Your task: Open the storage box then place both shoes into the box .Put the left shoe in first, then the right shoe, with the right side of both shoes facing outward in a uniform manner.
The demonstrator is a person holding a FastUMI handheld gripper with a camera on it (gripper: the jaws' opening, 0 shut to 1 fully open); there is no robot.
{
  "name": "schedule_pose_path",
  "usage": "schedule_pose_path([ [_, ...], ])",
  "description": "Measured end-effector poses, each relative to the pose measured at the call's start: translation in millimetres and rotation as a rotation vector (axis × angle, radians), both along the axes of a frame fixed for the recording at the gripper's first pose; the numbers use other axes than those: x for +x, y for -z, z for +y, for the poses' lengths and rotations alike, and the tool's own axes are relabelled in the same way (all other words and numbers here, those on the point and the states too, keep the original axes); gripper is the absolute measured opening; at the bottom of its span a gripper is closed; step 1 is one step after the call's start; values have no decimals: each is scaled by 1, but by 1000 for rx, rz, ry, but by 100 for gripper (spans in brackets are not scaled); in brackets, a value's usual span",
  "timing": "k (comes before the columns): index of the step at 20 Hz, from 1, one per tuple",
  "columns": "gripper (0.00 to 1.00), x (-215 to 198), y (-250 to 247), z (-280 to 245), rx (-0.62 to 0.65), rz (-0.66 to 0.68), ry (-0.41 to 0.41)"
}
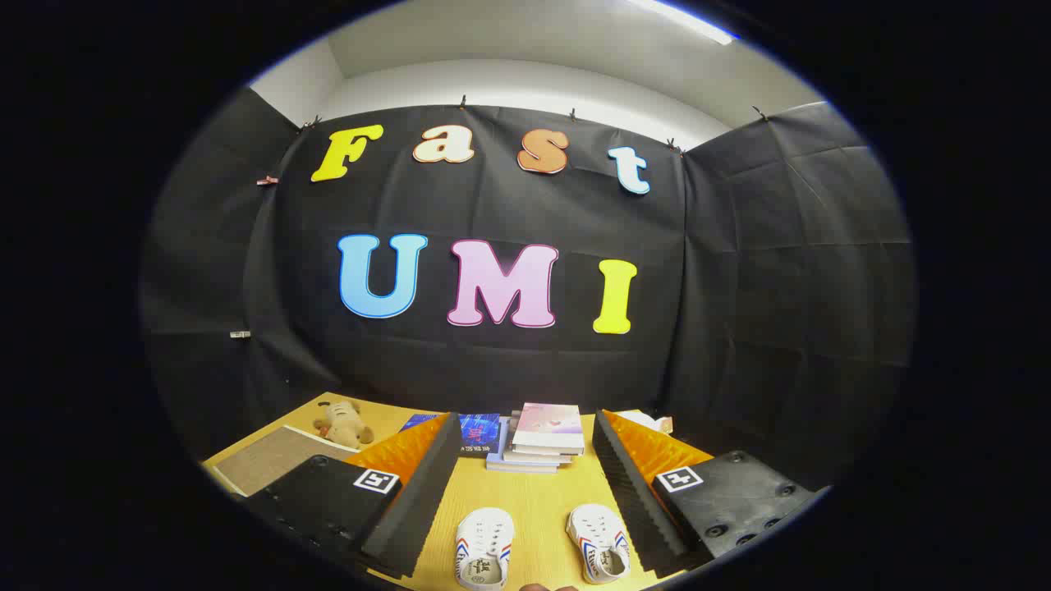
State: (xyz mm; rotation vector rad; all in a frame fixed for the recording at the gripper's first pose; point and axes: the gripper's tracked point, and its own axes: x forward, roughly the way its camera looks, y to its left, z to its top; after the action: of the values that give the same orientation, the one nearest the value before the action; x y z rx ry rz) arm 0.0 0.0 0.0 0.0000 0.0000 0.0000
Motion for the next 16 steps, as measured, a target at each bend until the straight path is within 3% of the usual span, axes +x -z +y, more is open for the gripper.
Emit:
schedule_pose_path([
  [16, 97, 6, 7, 7, 8, 25, -8],
])
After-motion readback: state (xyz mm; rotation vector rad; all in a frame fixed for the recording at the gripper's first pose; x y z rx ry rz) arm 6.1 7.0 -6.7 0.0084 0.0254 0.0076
